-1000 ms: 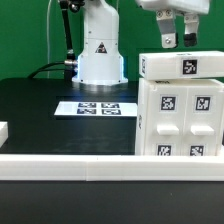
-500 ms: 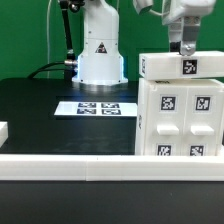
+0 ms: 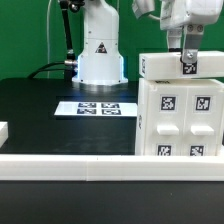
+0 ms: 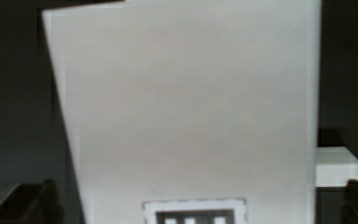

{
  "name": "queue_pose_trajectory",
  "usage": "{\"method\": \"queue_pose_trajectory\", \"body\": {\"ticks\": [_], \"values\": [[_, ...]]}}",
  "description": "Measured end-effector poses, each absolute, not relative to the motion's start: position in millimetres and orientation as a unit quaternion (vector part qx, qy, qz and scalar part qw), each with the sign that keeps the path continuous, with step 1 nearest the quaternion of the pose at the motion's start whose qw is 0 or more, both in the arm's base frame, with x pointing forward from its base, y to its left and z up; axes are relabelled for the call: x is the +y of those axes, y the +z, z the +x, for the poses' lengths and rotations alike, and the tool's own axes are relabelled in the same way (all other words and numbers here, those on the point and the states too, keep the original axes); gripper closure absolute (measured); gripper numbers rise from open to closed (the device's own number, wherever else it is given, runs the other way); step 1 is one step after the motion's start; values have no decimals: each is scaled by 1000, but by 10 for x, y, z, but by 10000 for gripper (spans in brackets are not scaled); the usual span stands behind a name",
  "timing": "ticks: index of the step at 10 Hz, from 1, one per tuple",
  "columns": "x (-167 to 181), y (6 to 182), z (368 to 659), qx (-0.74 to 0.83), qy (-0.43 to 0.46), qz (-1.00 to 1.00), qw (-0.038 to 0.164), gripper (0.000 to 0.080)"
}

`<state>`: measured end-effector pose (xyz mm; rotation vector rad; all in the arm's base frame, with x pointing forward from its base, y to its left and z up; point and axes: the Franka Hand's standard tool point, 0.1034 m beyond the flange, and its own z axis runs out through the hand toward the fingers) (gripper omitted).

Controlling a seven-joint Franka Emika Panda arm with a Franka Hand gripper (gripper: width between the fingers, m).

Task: Assemble cabinet

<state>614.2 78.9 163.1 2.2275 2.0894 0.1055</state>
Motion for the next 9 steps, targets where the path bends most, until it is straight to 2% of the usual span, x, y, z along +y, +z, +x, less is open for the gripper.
{"method": "queue_pose_trajectory", "body": {"ticks": [2, 6, 9], "values": [[777, 1628, 6142, 679, 34, 732, 43, 246], [769, 1628, 6143, 651, 36, 757, 42, 243], [769, 1626, 6140, 561, 40, 826, 37, 243]]}}
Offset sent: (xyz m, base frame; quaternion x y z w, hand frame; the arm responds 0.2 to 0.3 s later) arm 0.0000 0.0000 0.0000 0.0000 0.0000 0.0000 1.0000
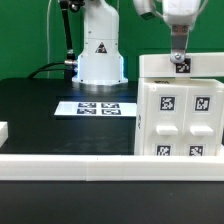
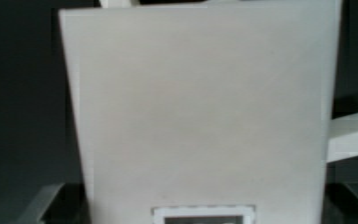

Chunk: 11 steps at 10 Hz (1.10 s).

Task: Assemble cabinet

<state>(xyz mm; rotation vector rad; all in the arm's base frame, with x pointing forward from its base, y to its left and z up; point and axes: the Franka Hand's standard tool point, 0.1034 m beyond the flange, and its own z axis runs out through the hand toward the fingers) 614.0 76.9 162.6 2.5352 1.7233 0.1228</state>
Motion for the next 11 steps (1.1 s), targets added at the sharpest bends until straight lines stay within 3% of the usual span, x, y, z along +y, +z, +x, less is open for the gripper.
{"method": "queue_pose_trajectory", "body": {"ticks": [6, 11], "values": [[809, 1625, 6146, 310, 69, 948, 27, 242], [836, 1620, 6146, 105, 75, 992, 8, 242]]}}
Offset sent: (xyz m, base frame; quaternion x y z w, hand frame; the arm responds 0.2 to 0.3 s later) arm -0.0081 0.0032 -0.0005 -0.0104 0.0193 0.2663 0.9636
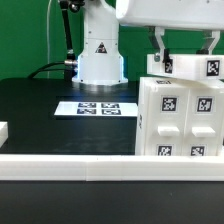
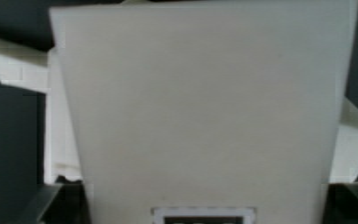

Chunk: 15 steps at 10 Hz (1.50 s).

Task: Assemble cabinet

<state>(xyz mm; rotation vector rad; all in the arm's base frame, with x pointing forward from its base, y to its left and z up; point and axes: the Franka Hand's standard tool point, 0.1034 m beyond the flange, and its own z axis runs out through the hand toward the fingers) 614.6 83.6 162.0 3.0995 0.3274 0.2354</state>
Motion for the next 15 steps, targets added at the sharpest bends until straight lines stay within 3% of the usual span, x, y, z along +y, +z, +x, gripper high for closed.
{"method": "queue_pose_trajectory", "body": {"ticks": [4, 9, 15], "values": [[847, 1616, 6144, -4, 76, 997, -1, 242], [890, 1604, 6102, -281, 102, 954, -33, 242], [892, 1596, 6093, -552, 74, 827, -81, 242]]}}
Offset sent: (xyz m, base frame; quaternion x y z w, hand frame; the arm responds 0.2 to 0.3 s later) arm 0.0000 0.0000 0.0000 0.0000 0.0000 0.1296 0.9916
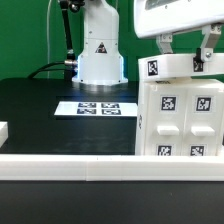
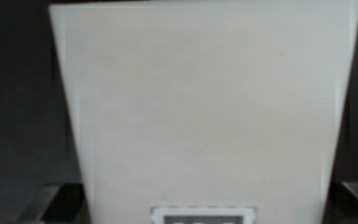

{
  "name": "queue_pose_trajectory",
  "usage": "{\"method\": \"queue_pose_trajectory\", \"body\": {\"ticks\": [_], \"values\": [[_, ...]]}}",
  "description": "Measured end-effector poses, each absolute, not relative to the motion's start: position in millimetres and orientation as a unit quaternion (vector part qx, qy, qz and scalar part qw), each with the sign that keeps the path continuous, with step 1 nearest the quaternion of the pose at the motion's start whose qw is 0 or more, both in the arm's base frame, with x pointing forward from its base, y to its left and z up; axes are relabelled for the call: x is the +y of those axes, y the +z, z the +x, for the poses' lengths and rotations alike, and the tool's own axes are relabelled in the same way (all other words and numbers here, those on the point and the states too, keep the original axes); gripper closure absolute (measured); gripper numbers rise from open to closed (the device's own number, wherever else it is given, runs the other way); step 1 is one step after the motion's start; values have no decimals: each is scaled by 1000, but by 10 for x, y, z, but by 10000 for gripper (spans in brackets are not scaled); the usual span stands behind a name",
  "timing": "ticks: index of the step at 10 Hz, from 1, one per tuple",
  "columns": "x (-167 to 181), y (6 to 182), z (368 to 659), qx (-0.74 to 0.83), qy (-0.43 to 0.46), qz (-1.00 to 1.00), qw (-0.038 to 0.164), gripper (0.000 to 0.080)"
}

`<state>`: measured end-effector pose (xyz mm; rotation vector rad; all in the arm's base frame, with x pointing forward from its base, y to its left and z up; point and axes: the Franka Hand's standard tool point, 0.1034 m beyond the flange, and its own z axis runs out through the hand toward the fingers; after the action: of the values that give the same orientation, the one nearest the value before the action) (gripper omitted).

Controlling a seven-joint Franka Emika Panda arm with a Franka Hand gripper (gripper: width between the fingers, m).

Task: Assemble cabinet

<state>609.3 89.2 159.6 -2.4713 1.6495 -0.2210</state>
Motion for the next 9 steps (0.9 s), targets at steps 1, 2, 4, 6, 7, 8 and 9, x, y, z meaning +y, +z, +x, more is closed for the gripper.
{"method": "queue_pose_trajectory", "body": {"ticks": [1, 2, 4, 6, 7, 8, 9], "values": [[894, 1595, 6097, 572, -69, -813, 84, 242], [898, 1595, 6099, 602, -63, -791, 88, 242], [898, 1596, 6102, 639, -57, -761, 93, 242], [902, 1599, 6111, 695, -41, -710, 105, 242], [906, 1600, 6112, 708, -36, -697, 110, 242], [908, 1601, 6114, 724, -32, -680, 113, 242], [916, 1600, 6112, 722, -32, -682, 113, 214]]}}
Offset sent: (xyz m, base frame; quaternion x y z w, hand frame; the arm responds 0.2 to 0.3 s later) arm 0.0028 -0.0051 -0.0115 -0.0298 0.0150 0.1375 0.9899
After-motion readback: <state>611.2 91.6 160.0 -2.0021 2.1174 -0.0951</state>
